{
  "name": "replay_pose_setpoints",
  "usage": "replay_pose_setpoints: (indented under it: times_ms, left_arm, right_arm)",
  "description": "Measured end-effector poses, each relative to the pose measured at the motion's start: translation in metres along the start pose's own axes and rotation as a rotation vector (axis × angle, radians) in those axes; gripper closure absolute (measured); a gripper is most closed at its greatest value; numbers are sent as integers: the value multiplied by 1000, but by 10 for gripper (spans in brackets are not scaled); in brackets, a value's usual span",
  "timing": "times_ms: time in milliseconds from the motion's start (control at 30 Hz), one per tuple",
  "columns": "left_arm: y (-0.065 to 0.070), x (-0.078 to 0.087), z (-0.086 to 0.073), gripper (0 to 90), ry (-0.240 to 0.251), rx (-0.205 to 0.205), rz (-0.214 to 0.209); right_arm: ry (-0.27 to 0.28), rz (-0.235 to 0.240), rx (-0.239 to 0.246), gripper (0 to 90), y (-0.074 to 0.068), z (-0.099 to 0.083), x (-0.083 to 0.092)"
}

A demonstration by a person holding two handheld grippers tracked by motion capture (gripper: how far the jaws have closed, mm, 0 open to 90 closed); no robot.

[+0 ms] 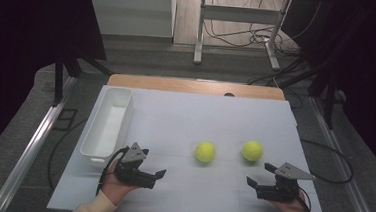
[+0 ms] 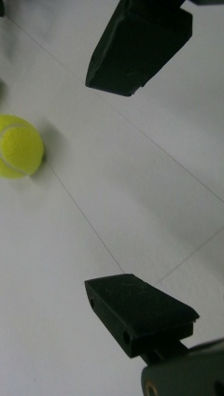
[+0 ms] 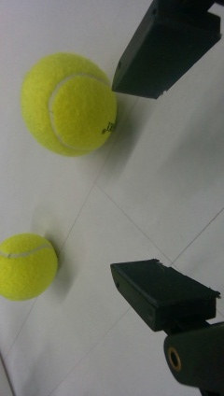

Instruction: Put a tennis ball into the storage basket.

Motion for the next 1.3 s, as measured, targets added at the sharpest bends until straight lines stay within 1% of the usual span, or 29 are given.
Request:
replay_pose_setpoints:
  times_ms: [67,333,467,533,633,733,1300]
  left_arm:
    - [1,-1,2,66,3,2,-8]
    - [7,-9,11,67,-4,-24,-5]
    - [8,-15,16,67,-9,-18,-24]
    - [7,-17,18,67,-11,-15,-18]
    - [8,-20,21,67,-12,-35,-3]
    - [9,-24,24,68,-17,-36,-2]
    - [19,-43,39,69,-51,-69,-28]
  right_arm:
    - [0,-2,-2,123,1,0,0]
    - [2,6,0,124,0,0,0]
    - [3,5,-1,124,1,0,0]
    - [-1,4,-1,124,1,0,-1]
    - [-4,6,2,124,1,0,-2]
    - [-3,5,2,124,1,0,-1]
    - [-4,5,7,125,1,0,-2]
Point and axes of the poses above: each handheld gripper's, and its own axes: x roughly backward along the jaws, z roughly out of its top, y roughly to its right, the point moved 3 cm from there along -x, roughly forward along the jaws, and after that the axes turned 14 degrees about x, right-handed, at the moved point
